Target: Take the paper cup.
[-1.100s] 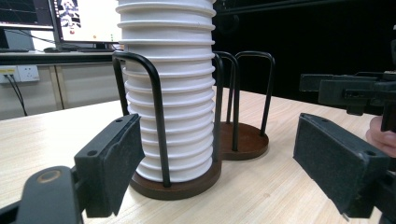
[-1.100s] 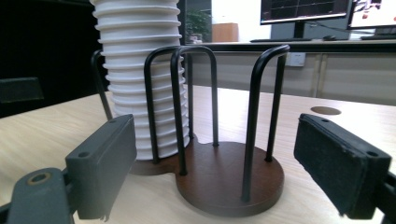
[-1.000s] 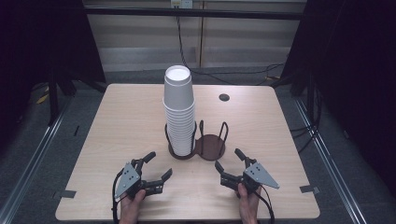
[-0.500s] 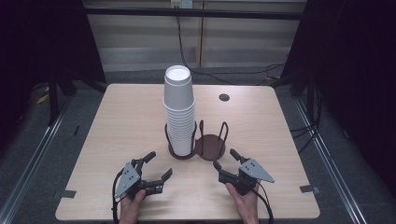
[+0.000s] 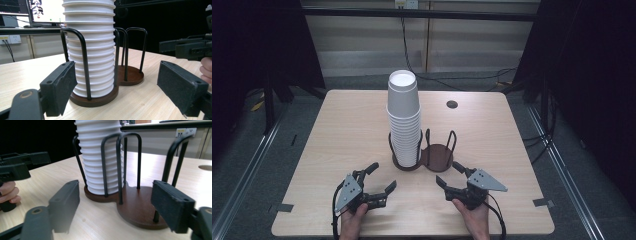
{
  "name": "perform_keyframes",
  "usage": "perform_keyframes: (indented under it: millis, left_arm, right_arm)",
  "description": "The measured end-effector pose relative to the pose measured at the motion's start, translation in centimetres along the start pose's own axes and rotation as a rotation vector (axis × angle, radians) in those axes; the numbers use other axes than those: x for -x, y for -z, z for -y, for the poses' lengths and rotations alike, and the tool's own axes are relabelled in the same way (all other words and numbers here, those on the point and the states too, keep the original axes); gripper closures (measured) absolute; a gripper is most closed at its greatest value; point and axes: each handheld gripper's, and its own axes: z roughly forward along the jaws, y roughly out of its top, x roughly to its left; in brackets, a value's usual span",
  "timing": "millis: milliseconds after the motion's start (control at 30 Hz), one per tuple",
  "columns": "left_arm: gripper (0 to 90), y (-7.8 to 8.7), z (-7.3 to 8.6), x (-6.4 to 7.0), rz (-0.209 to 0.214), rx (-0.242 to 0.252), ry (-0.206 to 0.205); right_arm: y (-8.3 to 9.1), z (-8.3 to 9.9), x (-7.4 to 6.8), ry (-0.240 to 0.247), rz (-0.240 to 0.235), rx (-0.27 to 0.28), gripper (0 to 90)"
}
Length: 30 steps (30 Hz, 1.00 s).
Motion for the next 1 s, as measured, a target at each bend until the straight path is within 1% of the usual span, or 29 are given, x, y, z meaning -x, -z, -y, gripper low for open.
perform_keyframes:
  millis: [33,67,100,133,200,267,300,367,400,433,467,500,533,567,600,700,767,833,967,1000]
  left_arm:
    - [15.6,0.0,0.0,0.0,0.000,0.000,0.000]
    - [15.6,0.0,0.0,0.0,0.000,0.000,-0.001]
    - [15.6,0.0,0.0,0.0,0.000,0.000,-0.001]
    - [15.6,0.0,0.0,0.0,0.000,0.000,-0.001]
    - [15.6,0.0,0.0,0.0,0.000,0.000,-0.001]
    - [15.6,0.0,0.0,0.0,0.000,0.000,-0.001]
    - [15.6,0.0,0.0,0.0,0.000,0.000,0.000]
    - [15.6,0.0,0.0,0.0,0.000,0.000,-0.001]
    - [15.6,0.0,0.0,0.0,0.000,0.000,-0.001]
    - [15.6,0.0,0.0,0.0,0.000,0.000,-0.001]
    - [15.6,0.0,0.0,0.0,0.000,0.000,-0.001]
    - [15.6,0.0,0.0,0.0,0.000,0.000,-0.001]
    - [15.6,0.0,0.0,0.0,0.000,0.000,0.000]
    - [15.6,0.0,0.0,0.0,0.000,0.000,0.000]
    - [15.6,0.0,0.0,0.0,0.000,0.000,0.000]
    - [15.6,0.0,0.0,0.0,0.000,0.000,-0.001]
    - [15.6,0.0,0.0,0.0,0.000,0.000,0.000]
    - [15.6,0.0,0.0,0.0,0.000,0.000,0.000]
    - [15.6,0.0,0.0,0.0,0.000,0.000,0.000]
    - [15.6,0.0,0.0,0.0,0.000,0.000,0.000]
  right_arm:
    - [0.0,-0.5,-0.1,0.002,-0.010,0.005,21.4]
    - [0.0,-0.5,-0.1,0.002,-0.010,0.005,21.4]
    - [0.0,-0.7,-0.1,0.014,-0.009,0.012,22.2]
    - [0.0,-1.0,-0.1,0.016,-0.012,0.005,23.5]
    - [0.0,-1.6,-0.2,0.018,-0.024,-0.029,24.2]
    - [0.1,-2.0,-0.3,0.036,-0.018,-0.009,24.2]
    - [0.1,-2.2,-0.3,0.032,-0.023,-0.007,24.1]
    - [0.0,-2.6,-0.2,0.015,-0.037,-0.020,21.1]
    - [-0.1,-2.8,-0.1,0.007,-0.046,-0.019,21.0]
    - [-0.1,-2.9,-0.1,0.000,-0.050,-0.020,18.9]
    - [-0.2,-3.2,0.0,-0.010,-0.061,-0.023,17.1]
    - [-0.2,-3.4,0.0,-0.014,-0.070,-0.029,16.7]
    - [-0.3,-3.8,0.1,-0.016,-0.089,-0.030,15.1]
    - [-0.3,-4.0,0.1,-0.018,-0.095,-0.034,14.0]
    - [-0.3,-4.0,0.1,-0.018,-0.095,-0.034,14.0]
    - [-0.4,-4.8,0.2,-0.015,-0.126,-0.040,13.2]
    - [-0.5,-5.3,0.3,-0.005,-0.150,-0.041,13.5]
    - [-0.7,-5.8,0.4,-0.009,-0.162,-0.053,13.8]
    - [-1.0,-7.0,0.6,0.005,-0.166,-0.078,13.5]
    - [-1.0,-7.0,0.6,0.005,-0.166,-0.078,13.5]
